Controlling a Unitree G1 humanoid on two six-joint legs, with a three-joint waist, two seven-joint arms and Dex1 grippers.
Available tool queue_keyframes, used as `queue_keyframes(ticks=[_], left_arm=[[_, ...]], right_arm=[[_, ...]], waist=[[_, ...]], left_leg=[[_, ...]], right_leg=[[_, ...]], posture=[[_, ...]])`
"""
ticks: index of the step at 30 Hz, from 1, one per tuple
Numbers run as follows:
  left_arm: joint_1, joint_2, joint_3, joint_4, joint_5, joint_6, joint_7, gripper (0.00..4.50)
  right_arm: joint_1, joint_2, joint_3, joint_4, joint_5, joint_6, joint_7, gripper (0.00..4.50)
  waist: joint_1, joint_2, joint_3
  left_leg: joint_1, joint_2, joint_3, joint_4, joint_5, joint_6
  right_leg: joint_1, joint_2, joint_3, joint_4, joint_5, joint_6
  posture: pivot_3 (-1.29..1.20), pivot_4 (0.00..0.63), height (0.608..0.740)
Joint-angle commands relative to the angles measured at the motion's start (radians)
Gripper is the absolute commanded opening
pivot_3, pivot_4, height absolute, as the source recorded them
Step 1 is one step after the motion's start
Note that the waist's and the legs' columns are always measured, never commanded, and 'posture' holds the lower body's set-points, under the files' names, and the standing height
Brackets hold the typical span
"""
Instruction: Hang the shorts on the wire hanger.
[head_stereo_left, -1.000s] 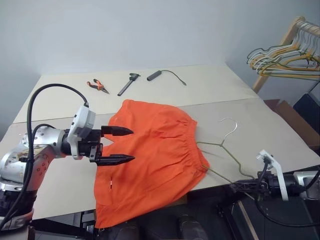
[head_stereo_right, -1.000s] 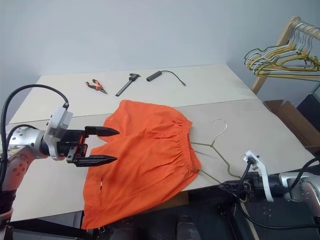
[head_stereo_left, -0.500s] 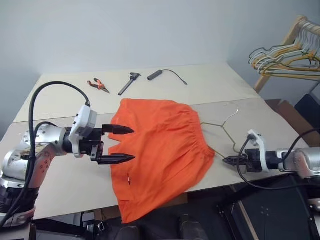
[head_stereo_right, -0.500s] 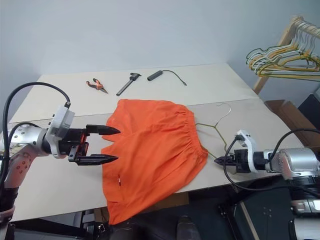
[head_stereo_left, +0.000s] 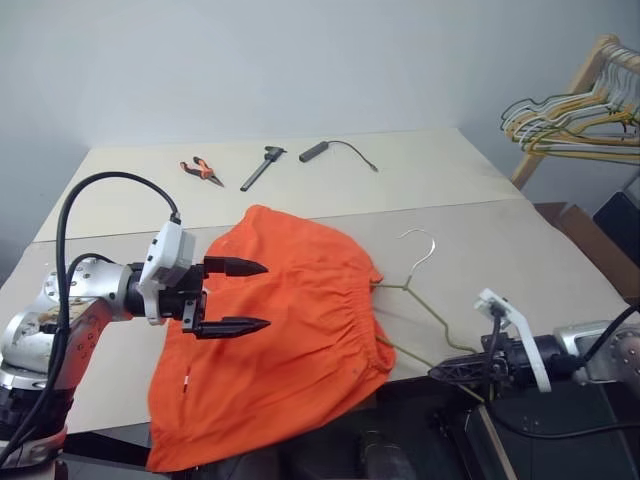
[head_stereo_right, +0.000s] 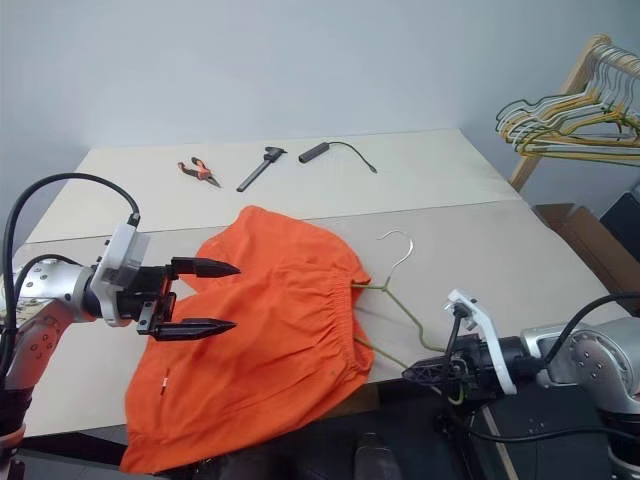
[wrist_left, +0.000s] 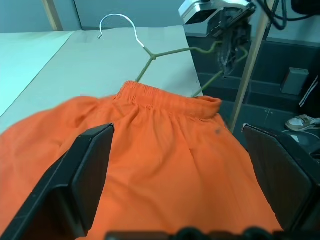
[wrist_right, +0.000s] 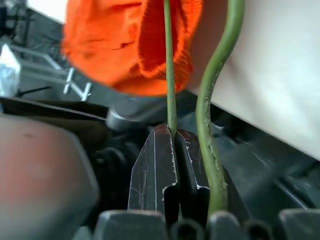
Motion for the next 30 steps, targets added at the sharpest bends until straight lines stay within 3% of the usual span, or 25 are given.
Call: queue_keyframes(ticks=[1,7,13,21,30], left_arm=[[-0.031,0.007,-0.008,-0.004,-0.002,-0.014,-0.017,4.45],[-0.064,0.010,-0.027,0.020,0.012,-0.021,-0.039,4.45],[-0.065,0.010,-0.037,0.024,0.029,-0.038,-0.052,4.45],[-0.075,0.006,-0.044,0.041,0.041,-0.056,-0.061,4.45],[-0.062,0.010,-0.038,0.039,0.054,-0.070,-0.064,4.45]], right_arm=[[0.011,0.005,-0.035,0.067,-0.021,0.020,-0.095,0.00],[0.097,-0.030,0.006,0.106,-0.019,0.019,-0.099,0.00],[0.003,0.076,-0.046,0.306,-0.034,0.020,-0.189,0.00],[-0.090,0.110,-0.086,0.426,0.001,0.020,-0.208,0.00],[-0.049,0.038,-0.039,0.390,0.023,-0.003,-0.110,0.00]], waist=[[0.001,0.000,0.000],[0.009,0.000,0.000],[-0.009,-0.002,-0.002],[-0.018,0.001,-0.004],[-0.017,0.001,-0.004]], left_leg=[[0.000,0.000,0.000,0.000,0.000,0.000],[-0.003,-0.001,0.005,-0.001,-0.001,0.000],[0.000,0.000,0.004,0.000,-0.001,0.000],[-0.001,-0.001,0.004,0.000,-0.001,0.000],[-0.001,-0.001,0.004,-0.001,-0.001,0.000]], right_leg=[[0.000,0.000,0.000,-0.001,0.000,-0.001],[-0.001,0.000,-0.001,-0.002,0.004,-0.006],[0.001,0.000,0.000,-0.001,0.000,-0.001],[0.001,0.000,0.000,-0.001,0.004,-0.005],[0.001,0.000,0.000,-0.002,0.003,-0.003]], posture=[[-0.03,0.059,0.740],[-0.03,0.053,0.740],[-0.04,0.041,0.740],[-0.04,0.033,0.740],[-0.02,0.034,0.740]])
